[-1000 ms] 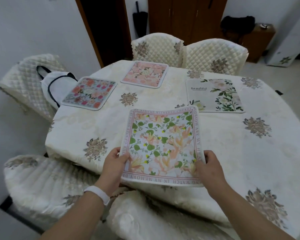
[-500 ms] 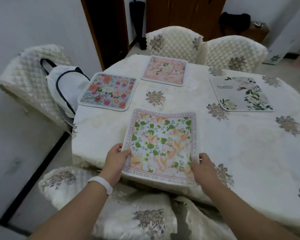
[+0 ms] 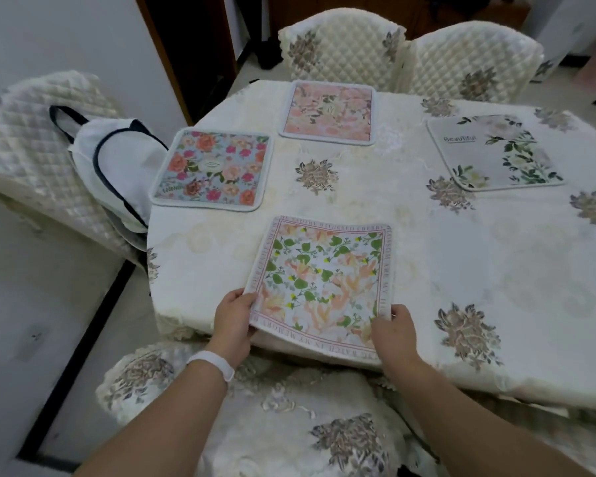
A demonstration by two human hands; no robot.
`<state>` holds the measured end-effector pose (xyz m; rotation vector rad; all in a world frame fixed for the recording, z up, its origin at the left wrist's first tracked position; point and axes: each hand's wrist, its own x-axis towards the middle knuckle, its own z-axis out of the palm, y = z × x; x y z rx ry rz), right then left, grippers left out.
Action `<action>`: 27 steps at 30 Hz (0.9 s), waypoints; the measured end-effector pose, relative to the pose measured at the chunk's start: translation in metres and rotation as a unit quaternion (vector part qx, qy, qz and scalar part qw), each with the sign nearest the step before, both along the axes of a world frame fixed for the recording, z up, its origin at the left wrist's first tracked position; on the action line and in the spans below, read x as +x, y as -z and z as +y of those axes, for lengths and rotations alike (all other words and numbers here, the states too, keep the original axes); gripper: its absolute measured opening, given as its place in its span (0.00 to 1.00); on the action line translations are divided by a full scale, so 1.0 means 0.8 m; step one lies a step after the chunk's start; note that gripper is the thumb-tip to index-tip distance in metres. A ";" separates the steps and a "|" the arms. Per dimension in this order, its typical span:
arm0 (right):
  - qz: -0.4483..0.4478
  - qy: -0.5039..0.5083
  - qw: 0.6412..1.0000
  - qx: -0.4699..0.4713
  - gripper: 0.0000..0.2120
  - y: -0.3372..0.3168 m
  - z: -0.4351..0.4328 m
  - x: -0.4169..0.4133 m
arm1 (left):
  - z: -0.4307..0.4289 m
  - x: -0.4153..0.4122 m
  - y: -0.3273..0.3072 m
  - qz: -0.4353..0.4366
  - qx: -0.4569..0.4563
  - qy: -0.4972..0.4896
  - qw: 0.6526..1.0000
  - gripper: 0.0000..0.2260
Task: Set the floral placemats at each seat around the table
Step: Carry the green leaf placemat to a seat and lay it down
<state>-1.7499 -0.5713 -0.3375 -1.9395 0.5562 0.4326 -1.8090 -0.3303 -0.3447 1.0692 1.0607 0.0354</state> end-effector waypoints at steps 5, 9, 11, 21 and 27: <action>0.022 0.113 0.993 0.040 0.12 0.011 0.016 -0.015 | -0.047 0.004 -0.005 -0.009 0.009 0.080 0.997 0.08; 0.032 0.138 0.987 0.074 0.14 0.012 0.030 -0.026 | -0.087 0.001 0.007 0.003 -0.007 0.165 0.986 0.14; 0.029 0.133 0.986 0.096 0.16 0.013 0.036 -0.032 | -0.102 -0.003 0.013 0.003 -0.002 0.194 0.981 0.18; 0.063 0.191 0.959 0.201 0.12 0.020 0.015 0.013 | -0.024 -0.013 0.007 0.014 0.066 0.288 0.955 0.23; 0.094 0.140 0.971 0.170 0.08 0.017 -0.018 0.046 | 0.059 -0.023 0.014 0.091 0.107 0.437 0.888 0.24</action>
